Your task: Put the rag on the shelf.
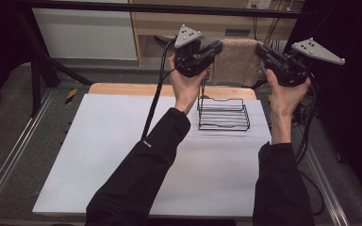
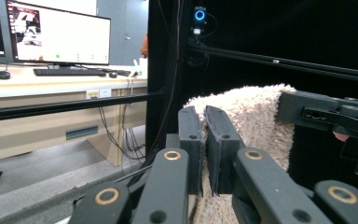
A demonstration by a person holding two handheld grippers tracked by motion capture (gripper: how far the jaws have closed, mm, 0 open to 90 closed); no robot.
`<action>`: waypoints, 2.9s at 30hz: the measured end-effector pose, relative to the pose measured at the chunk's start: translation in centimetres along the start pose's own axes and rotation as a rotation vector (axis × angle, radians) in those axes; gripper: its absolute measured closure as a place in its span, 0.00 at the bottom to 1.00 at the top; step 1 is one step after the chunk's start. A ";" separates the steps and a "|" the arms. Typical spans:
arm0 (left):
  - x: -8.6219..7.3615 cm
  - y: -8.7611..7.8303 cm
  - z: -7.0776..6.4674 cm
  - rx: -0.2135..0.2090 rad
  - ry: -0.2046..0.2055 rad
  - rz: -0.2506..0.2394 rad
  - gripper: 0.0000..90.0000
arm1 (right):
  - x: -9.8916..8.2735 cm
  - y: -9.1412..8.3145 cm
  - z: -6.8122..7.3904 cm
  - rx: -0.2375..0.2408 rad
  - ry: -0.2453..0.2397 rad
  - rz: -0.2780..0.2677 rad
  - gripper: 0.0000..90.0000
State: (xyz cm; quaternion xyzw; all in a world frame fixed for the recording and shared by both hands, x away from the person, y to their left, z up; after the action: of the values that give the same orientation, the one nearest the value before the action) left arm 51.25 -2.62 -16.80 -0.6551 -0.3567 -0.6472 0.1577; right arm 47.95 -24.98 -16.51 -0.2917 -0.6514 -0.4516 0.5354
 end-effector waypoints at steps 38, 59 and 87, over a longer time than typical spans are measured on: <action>-3.8 3.4 3.0 0.017 0.072 0.104 0.95 | -4.7 3.9 -3.6 0.023 -0.010 0.087 0.95; -6.9 1.1 1.4 -0.052 0.077 0.160 0.94 | -7.3 0.3 -3.3 0.030 0.012 0.111 0.94; -8.5 -1.4 0.1 -0.101 0.052 0.274 0.90 | -8.4 -3.1 -1.9 0.078 0.009 0.198 0.93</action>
State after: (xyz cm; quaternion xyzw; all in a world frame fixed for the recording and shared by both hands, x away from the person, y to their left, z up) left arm 51.18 -3.81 -25.28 -0.6878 -0.2267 -0.6535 0.2203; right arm 48.26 -27.15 -25.43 -0.3315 -0.6340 -0.3720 0.5914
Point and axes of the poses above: each handheld gripper's, and its own axes: y roughly forward along the jaws, x roughly out of its top, z roughly to its left, the point moved 3 cm from there along y, roughly forward along the jaws, and after that the axes turned 15 degrees about -z, right-handed, at the moved point
